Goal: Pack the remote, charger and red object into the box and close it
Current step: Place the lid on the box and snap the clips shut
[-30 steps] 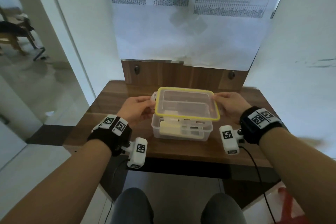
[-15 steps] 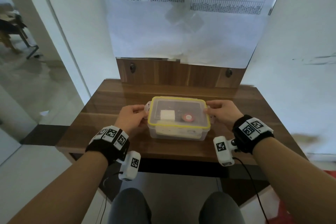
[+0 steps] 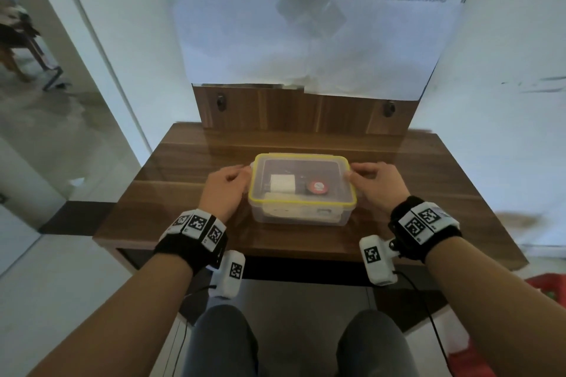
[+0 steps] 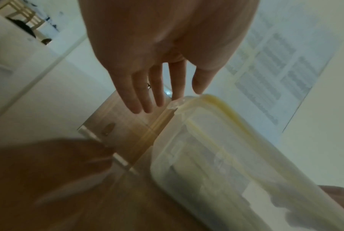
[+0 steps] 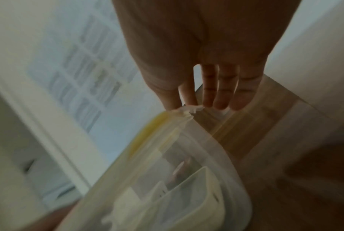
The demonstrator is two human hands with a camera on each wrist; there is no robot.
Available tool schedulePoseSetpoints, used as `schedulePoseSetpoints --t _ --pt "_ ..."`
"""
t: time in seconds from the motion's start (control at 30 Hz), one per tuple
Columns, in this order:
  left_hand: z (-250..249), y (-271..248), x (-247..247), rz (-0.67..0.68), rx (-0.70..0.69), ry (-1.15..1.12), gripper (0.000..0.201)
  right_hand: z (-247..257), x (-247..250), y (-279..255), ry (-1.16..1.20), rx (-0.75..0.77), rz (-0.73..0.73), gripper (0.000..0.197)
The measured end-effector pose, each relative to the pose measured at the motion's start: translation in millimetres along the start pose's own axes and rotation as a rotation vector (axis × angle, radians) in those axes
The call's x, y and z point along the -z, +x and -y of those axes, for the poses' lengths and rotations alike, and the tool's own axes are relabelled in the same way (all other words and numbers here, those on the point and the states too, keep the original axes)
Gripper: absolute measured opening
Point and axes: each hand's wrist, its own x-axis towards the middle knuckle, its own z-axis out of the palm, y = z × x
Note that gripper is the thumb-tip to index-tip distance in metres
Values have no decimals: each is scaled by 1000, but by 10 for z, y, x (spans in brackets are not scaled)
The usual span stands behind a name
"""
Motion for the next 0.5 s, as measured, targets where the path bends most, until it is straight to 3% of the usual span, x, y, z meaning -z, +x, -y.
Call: schedulePoseSetpoints --t 0.07,0.2,0.5 --pt "-95 18 -6 -14 -19 151 33 39 15 -8 -196 48 -28 37" --pt "-123 60 -45 -18 -49 341 36 103 -18 -71 -256 82 -64 21" --pt "10 5 -185 -42 -79 268 35 83 -95 -110 -245 86 -86 27"
